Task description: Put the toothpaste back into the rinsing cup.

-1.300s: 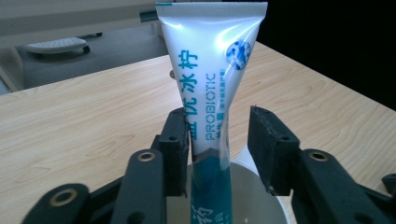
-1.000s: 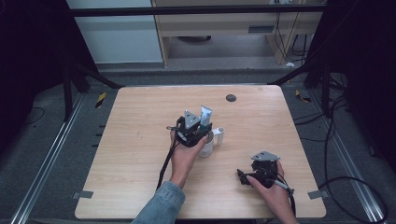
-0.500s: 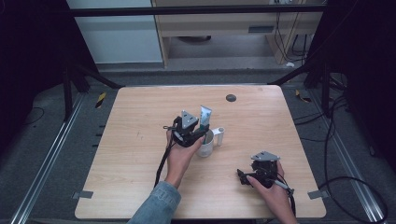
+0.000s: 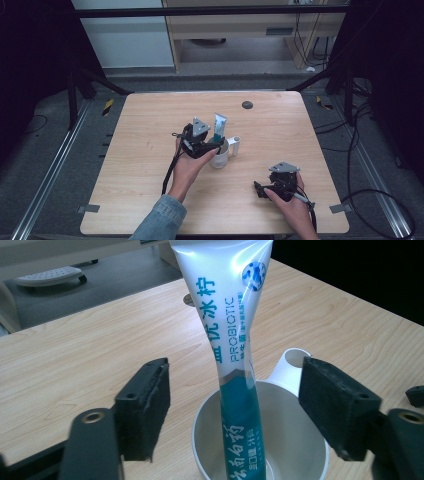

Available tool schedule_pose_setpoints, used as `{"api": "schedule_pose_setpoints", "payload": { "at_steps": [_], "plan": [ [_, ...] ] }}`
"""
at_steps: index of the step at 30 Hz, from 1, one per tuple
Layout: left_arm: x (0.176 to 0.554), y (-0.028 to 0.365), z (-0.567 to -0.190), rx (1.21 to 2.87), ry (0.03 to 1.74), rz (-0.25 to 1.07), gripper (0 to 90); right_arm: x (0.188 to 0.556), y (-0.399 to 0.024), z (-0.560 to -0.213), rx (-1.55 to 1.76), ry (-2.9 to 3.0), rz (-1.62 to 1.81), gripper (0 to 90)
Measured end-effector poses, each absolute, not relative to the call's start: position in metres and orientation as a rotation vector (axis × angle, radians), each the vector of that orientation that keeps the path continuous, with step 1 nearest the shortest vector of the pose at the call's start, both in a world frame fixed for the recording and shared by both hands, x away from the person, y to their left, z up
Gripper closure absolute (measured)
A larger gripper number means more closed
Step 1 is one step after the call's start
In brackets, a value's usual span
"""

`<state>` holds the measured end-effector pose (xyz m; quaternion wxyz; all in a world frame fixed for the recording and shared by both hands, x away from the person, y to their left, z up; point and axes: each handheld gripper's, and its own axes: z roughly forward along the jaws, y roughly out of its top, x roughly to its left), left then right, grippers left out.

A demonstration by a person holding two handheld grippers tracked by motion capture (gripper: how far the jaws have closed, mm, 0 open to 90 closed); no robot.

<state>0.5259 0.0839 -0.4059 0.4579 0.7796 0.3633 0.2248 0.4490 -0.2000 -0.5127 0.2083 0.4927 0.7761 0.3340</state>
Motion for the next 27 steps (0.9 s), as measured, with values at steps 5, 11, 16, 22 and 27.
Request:
{"api": "schedule_pose_setpoints", "payload": {
  "at_steps": [5, 11, 16, 22, 27],
  "plan": [
    [0.524, 0.087, -0.403, 1.945, 0.895, 0.537, 19.1, 0.449, -0.200, -0.513, 1.371, 2.160, 0.929, 0.7],
    [0.521, 0.088, -0.401, 1.993, 0.867, 0.507, 11.3, 0.449, -0.200, -0.513, 1.371, 2.160, 0.929, 0.7],
    [0.518, 0.094, -0.398, 1.991, 0.861, 0.486, 7.5, 0.449, -0.200, -0.513, 1.371, 2.160, 0.930, 0.7],
    [0.515, 0.105, -0.394, 2.005, 0.860, 0.497, 5.8, 0.449, -0.200, -0.513, 1.371, 2.160, 0.929, 0.7],
    [0.512, 0.112, -0.394, 2.013, 0.857, 0.498, 5.4, 0.449, -0.200, -0.513, 1.371, 2.160, 0.929, 0.7]
  ]
}}
